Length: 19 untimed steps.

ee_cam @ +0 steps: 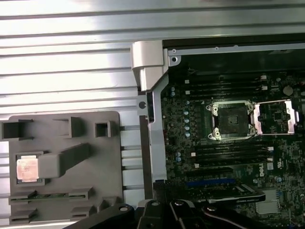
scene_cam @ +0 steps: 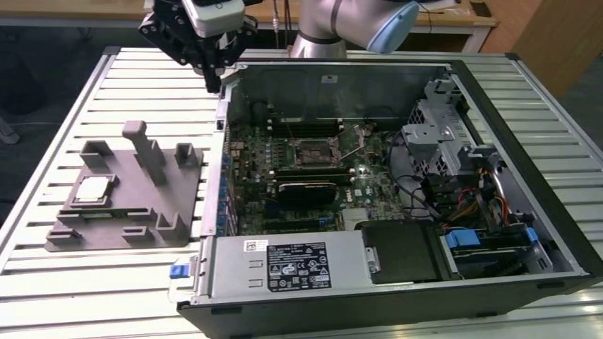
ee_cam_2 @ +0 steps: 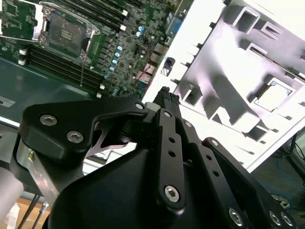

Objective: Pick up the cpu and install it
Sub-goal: 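Reach for the cpu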

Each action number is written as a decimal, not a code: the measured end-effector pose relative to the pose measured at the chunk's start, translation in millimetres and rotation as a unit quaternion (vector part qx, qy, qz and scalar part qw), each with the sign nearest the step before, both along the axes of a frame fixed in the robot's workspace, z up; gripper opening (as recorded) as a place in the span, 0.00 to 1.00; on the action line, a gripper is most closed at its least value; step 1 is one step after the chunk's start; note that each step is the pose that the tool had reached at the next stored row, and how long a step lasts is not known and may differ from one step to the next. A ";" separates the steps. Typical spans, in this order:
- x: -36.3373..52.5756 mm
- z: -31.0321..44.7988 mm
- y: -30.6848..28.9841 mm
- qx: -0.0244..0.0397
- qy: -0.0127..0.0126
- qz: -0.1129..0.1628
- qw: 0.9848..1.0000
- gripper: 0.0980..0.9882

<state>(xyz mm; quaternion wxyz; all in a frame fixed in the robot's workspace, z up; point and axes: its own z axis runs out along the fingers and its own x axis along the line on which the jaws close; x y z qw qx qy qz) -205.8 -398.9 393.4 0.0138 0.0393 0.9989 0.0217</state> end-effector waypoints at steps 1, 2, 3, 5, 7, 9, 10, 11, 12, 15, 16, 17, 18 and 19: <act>-1.9 -0.1 0.0 0.000 0.000 0.000 1.000 0.01; -3.9 -0.1 0.0 0.000 0.000 0.000 1.000 0.01; -6.0 0.0 0.0 0.000 0.000 0.000 1.000 0.01; -10.3 -0.1 0.0 0.000 0.000 0.000 1.000 0.01; -14.9 -0.1 0.0 0.000 0.000 0.000 1.000 0.01; -19.4 -0.1 0.0 0.000 0.000 0.000 1.000 0.01; -21.8 -0.1 0.0 0.000 0.000 0.000 1.000 0.01; -24.0 -0.1 0.0 0.000 0.000 0.000 1.000 0.01; -26.2 0.0 0.0 0.000 0.000 -0.001 1.000 0.01; -33.0 -0.1 0.0 0.000 0.000 -0.001 1.000 0.01; -35.4 -0.1 0.0 0.000 0.000 -0.001 1.000 0.01; -37.8 -0.1 0.0 0.000 -0.001 -0.001 1.000 0.01; -40.4 -0.1 0.0 0.000 -0.001 -0.001 1.000 0.01; -43.0 -0.2 0.0 0.000 -0.001 -0.001 1.000 0.01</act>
